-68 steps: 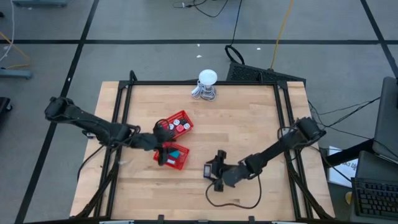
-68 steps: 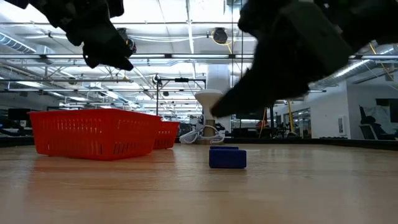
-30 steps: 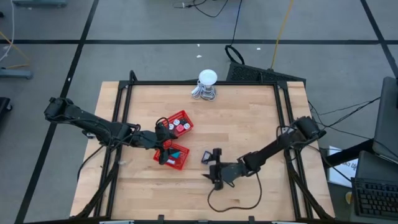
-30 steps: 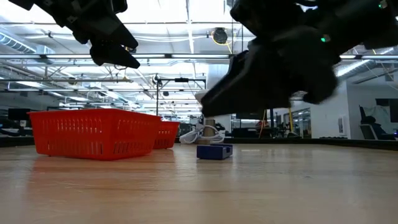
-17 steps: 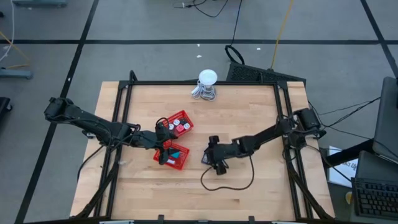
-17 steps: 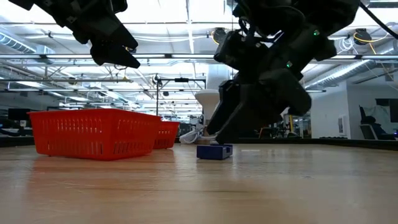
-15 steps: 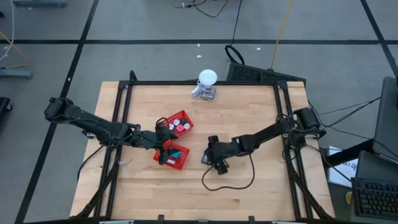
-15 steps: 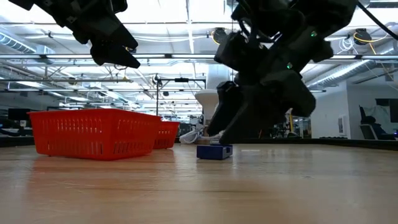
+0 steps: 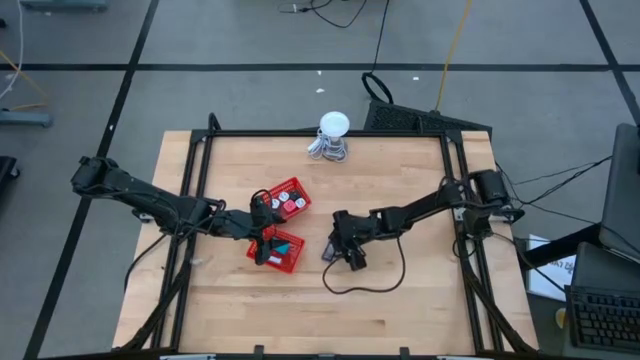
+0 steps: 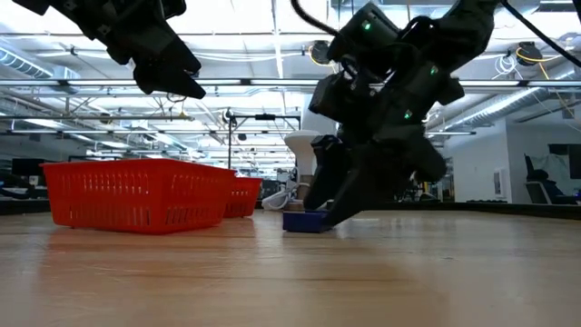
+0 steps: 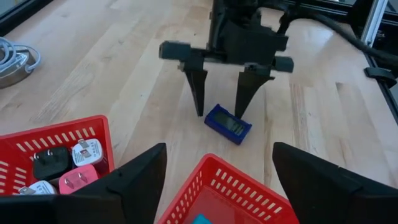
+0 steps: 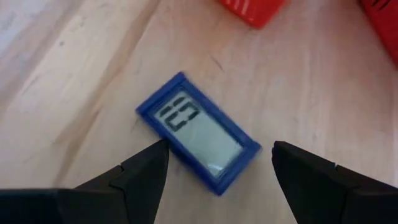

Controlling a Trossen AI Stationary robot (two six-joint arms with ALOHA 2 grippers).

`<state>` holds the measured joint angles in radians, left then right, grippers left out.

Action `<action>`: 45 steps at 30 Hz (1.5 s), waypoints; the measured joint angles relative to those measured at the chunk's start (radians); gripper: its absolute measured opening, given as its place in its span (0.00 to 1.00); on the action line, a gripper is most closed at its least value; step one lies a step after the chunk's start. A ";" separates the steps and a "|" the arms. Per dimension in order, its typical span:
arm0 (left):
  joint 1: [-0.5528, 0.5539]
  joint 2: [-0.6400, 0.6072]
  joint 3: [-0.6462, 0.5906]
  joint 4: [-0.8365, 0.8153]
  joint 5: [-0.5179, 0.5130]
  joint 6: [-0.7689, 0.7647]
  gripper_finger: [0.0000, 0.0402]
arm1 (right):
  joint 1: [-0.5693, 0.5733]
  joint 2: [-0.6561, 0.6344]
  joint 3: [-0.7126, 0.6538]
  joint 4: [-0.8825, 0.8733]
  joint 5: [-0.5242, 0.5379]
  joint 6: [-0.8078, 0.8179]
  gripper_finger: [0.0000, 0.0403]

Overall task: Pick & Place Office items
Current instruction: Put the dark blue digital clock into the bottom red basket

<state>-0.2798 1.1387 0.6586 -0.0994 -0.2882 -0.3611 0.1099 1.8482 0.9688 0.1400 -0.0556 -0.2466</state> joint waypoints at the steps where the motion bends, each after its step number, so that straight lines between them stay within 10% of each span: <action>1: 0.000 0.000 0.000 0.000 0.000 0.000 0.72 | -0.005 0.017 0.001 0.022 0.000 0.002 0.67; 31: 0.000 0.000 0.000 -0.002 0.000 -0.009 0.71 | 0.002 -0.023 -0.003 0.037 0.029 0.128 0.36; 45: 0.000 0.053 0.000 0.242 -0.010 -0.232 0.71 | 0.145 -0.238 -0.002 0.041 0.665 -0.064 0.36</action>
<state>-0.2798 1.1919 0.6582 0.1431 -0.2977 -0.5932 0.2554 1.6104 0.9672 0.1814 0.6099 -0.3107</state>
